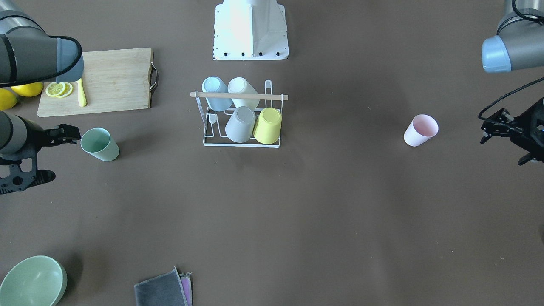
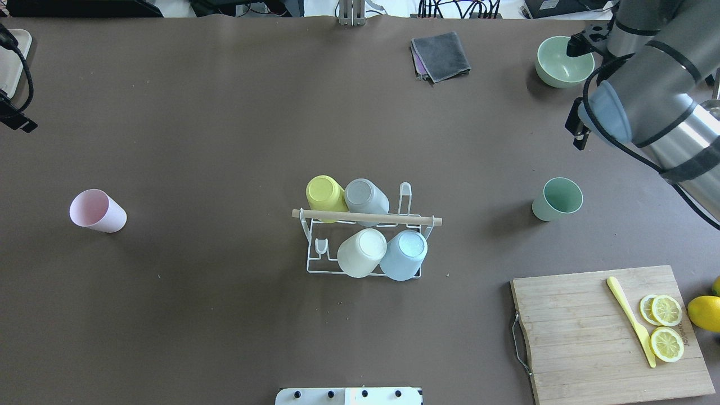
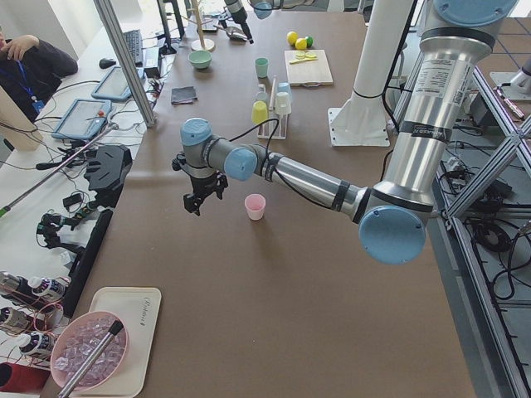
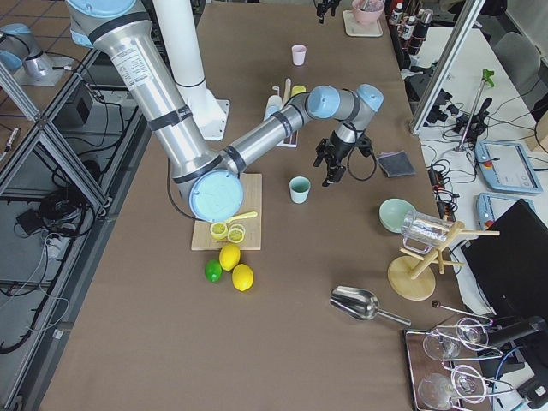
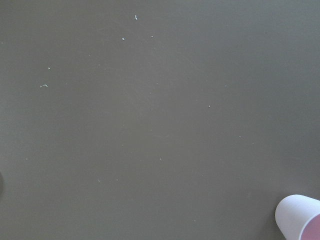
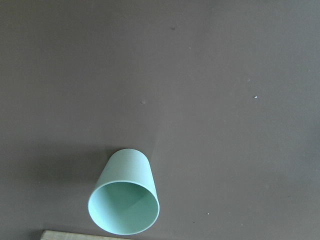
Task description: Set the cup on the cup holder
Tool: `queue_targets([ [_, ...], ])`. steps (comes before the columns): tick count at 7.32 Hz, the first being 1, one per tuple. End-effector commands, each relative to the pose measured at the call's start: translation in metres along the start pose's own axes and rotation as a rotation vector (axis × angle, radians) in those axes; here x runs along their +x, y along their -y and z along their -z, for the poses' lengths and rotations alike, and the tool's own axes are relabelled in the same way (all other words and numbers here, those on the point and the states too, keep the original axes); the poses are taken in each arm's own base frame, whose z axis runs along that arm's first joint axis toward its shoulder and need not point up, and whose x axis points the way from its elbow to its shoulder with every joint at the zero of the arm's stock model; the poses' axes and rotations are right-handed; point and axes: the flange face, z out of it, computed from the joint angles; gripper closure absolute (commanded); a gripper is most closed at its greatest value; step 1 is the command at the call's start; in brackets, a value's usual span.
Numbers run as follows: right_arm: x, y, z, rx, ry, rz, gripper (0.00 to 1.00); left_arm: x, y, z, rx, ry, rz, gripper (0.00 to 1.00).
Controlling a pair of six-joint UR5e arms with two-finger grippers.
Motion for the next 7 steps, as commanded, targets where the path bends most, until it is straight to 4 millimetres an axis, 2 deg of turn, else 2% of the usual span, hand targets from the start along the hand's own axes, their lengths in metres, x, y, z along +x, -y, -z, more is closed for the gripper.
queue_targets([
  [1,-0.038,0.023,-0.023,-0.084,-0.031,0.044,0.00,0.016,0.034,0.041,-0.077,0.072,-0.074,0.01],
  [2,-0.055,0.023,-0.041,-0.120,-0.038,0.064,0.00,0.021,0.047,0.054,-0.122,0.086,-0.105,0.02],
  [3,-0.065,0.023,-0.054,-0.144,-0.041,0.076,0.00,0.027,0.058,0.057,-0.145,0.116,-0.131,0.02],
  [4,-0.067,0.026,-0.066,-0.169,-0.044,0.106,0.00,0.043,0.067,0.042,-0.180,0.144,-0.169,0.02],
  [5,-0.065,0.040,-0.071,-0.225,-0.074,0.181,0.00,0.062,0.078,0.033,-0.210,0.162,-0.208,0.02],
  [6,-0.083,0.062,-0.054,-0.278,-0.130,0.203,0.00,0.077,0.092,0.034,-0.243,0.168,-0.221,0.01],
  [7,-0.098,0.073,-0.055,-0.306,-0.148,0.209,0.00,0.091,0.107,0.038,-0.282,0.210,-0.242,0.02],
])
